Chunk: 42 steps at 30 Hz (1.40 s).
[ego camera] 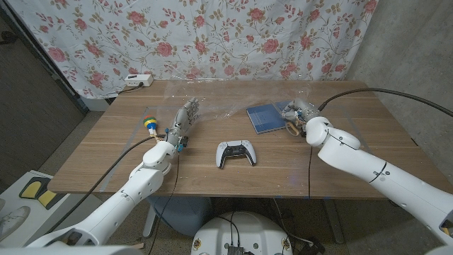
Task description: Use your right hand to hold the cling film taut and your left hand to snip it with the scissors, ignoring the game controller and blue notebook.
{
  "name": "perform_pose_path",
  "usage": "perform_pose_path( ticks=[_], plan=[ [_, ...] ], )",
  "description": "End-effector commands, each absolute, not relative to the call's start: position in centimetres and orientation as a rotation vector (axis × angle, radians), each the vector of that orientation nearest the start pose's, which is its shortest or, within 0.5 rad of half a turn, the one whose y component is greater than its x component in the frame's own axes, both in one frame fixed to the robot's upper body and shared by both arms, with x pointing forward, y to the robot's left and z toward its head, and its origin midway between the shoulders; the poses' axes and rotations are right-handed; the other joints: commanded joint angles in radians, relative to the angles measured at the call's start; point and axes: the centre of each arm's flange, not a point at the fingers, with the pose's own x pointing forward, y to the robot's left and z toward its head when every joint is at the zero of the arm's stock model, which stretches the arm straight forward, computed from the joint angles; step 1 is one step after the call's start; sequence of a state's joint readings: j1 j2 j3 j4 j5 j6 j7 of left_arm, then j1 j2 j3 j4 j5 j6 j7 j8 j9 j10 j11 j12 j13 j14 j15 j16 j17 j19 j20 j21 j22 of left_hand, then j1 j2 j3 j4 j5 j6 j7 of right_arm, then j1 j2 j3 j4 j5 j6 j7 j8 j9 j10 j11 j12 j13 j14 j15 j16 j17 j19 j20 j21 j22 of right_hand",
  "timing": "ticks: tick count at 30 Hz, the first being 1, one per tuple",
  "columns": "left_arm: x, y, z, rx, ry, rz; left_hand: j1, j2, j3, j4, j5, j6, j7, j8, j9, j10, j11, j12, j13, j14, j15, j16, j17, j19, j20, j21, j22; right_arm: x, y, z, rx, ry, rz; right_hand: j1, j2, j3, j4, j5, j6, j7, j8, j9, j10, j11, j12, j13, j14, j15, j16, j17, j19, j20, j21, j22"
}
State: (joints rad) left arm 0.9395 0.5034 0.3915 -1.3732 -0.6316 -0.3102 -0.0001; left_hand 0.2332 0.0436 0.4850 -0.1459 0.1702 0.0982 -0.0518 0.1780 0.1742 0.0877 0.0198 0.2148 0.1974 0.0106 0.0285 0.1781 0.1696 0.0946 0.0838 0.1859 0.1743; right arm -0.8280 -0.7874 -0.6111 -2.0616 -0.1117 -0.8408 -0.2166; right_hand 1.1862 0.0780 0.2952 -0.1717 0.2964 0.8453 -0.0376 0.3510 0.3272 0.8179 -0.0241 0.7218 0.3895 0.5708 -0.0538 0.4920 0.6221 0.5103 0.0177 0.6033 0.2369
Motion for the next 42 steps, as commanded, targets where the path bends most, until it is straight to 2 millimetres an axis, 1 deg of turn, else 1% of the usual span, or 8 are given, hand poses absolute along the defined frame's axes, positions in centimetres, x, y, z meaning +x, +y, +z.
perform_pose_path(
  ticks=[1,5,13,16,20,34,42],
  plan=[
    [63.0,26.1,-6.9,-0.066,-0.576,-0.252,0.003,0.001,0.000,-0.001,0.002,0.005,0.003,0.006,0.003,0.006,0.001,0.004,0.004,-0.004,0.007,0.004,0.006,-0.001,0.002,0.009,0.002,57.0,-24.3,0.2,-0.798,-0.298,-0.093,0.022,0.006,0.002,0.004,0.010,0.031,-0.021,0.006,0.003,0.126,-0.117,0.007,0.001,0.012,-0.167,0.003,0.004,0.012,0.001,0.013,0.003],
    [62.8,26.1,-6.8,-0.066,-0.583,-0.256,0.003,0.002,0.000,-0.001,0.002,0.005,0.005,0.006,0.003,0.006,0.001,0.004,0.004,-0.003,0.007,0.004,0.006,-0.001,0.002,0.009,0.002,57.0,-24.8,0.3,-0.724,-0.304,-0.059,0.022,0.005,0.001,0.005,0.012,0.031,-0.020,0.005,0.004,0.127,-0.117,0.008,0.002,0.010,-0.164,0.001,0.006,0.011,0.003,0.016,0.003],
    [62.4,26.0,-6.9,-0.070,-0.584,-0.264,0.003,0.002,0.000,-0.001,0.003,0.009,0.006,0.008,0.003,0.011,0.004,0.006,0.004,-0.002,0.007,0.005,0.006,-0.001,0.004,0.009,0.002,56.9,-25.1,0.2,-0.670,-0.319,-0.038,0.021,0.005,0.000,0.007,0.014,0.030,-0.020,0.004,0.004,0.125,-0.117,0.008,0.002,0.011,-0.164,-0.001,0.009,0.008,0.003,0.021,0.003],
    [62.3,26.0,-6.9,-0.071,-0.586,-0.264,0.003,0.002,0.000,-0.001,0.003,0.014,0.006,0.009,0.003,0.014,0.001,0.007,0.004,-0.001,0.007,0.005,0.006,0.000,0.005,0.009,0.002,57.1,-25.4,-0.1,-0.593,-0.317,-0.006,0.022,0.005,0.000,0.007,0.016,0.029,-0.020,0.003,0.004,0.126,-0.117,0.008,0.001,0.012,-0.166,-0.001,0.010,0.007,0.002,0.023,0.003],
    [62.1,26.0,-6.9,-0.069,-0.588,-0.264,0.003,0.003,0.000,-0.001,0.003,0.018,0.010,0.011,0.004,0.020,-0.002,0.010,0.005,0.003,0.007,0.007,0.006,0.000,0.006,0.009,0.002,57.3,-25.5,-0.1,-0.535,-0.319,0.023,0.023,0.004,-0.001,0.007,0.017,0.031,-0.020,0.003,0.004,0.126,-0.118,0.009,0.001,0.013,-0.167,-0.002,0.012,0.007,0.002,0.026,0.004],
    [61.8,25.8,-7.0,-0.070,-0.587,-0.270,0.003,0.003,-0.001,-0.001,0.003,0.031,0.016,0.014,0.004,0.027,0.001,0.012,0.005,0.009,0.008,0.008,0.006,0.001,0.006,0.009,0.002,57.5,-26.0,0.0,-0.441,-0.321,0.067,0.025,0.005,0.000,0.008,0.023,0.030,-0.020,0.001,0.004,0.125,-0.118,0.009,0.000,0.015,-0.167,-0.007,0.018,0.003,0.001,0.037,0.004],
    [61.9,25.7,-7.1,-0.070,-0.582,-0.274,0.003,0.004,-0.001,-0.001,0.003,0.030,0.017,0.013,0.004,0.027,0.002,0.012,0.006,0.009,0.009,0.007,0.006,0.001,0.004,0.009,0.002,56.9,-26.9,0.4,-0.436,-0.328,0.043,0.025,0.005,-0.001,0.008,0.026,0.030,-0.020,0.000,0.004,0.123,-0.118,0.009,0.002,0.017,-0.167,-0.009,0.021,-0.001,0.000,0.042,0.004]
  ],
)
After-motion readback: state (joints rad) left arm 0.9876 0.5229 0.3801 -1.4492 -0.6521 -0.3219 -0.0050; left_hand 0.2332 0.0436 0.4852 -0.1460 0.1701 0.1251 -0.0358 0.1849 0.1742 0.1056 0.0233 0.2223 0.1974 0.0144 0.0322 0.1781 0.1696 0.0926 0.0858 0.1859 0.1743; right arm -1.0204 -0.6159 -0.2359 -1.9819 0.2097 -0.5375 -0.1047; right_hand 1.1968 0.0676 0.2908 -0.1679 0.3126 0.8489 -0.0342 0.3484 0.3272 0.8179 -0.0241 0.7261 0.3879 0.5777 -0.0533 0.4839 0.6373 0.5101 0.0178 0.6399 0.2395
